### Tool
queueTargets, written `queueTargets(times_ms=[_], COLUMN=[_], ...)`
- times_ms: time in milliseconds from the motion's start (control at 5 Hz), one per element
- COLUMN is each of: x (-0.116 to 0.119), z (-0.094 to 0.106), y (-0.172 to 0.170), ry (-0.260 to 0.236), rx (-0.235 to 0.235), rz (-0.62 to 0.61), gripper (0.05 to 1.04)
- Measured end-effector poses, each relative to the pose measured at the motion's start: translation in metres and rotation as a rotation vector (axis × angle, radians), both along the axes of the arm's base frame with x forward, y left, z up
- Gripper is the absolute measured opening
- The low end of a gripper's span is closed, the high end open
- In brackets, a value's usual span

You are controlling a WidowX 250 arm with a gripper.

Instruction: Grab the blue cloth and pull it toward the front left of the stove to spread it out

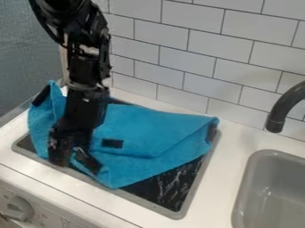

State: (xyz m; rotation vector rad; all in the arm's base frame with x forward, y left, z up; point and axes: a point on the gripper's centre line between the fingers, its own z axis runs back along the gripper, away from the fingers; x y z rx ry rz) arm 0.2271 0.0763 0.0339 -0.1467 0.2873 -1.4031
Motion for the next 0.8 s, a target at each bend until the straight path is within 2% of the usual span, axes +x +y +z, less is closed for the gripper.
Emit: queueTargets(times_ms=[200, 600, 800], x=[0.004, 0.01, 0.012], z=[0.019, 0.068, 0.072], y=[-0.004, -0.004, -0.004], ry=[-0.035, -0.133, -0.149], rx=[-0.026, -0.141, -0.136], rz=[0.009, 0.065, 0.08], gripper=[1.011, 0.998, 0.998])
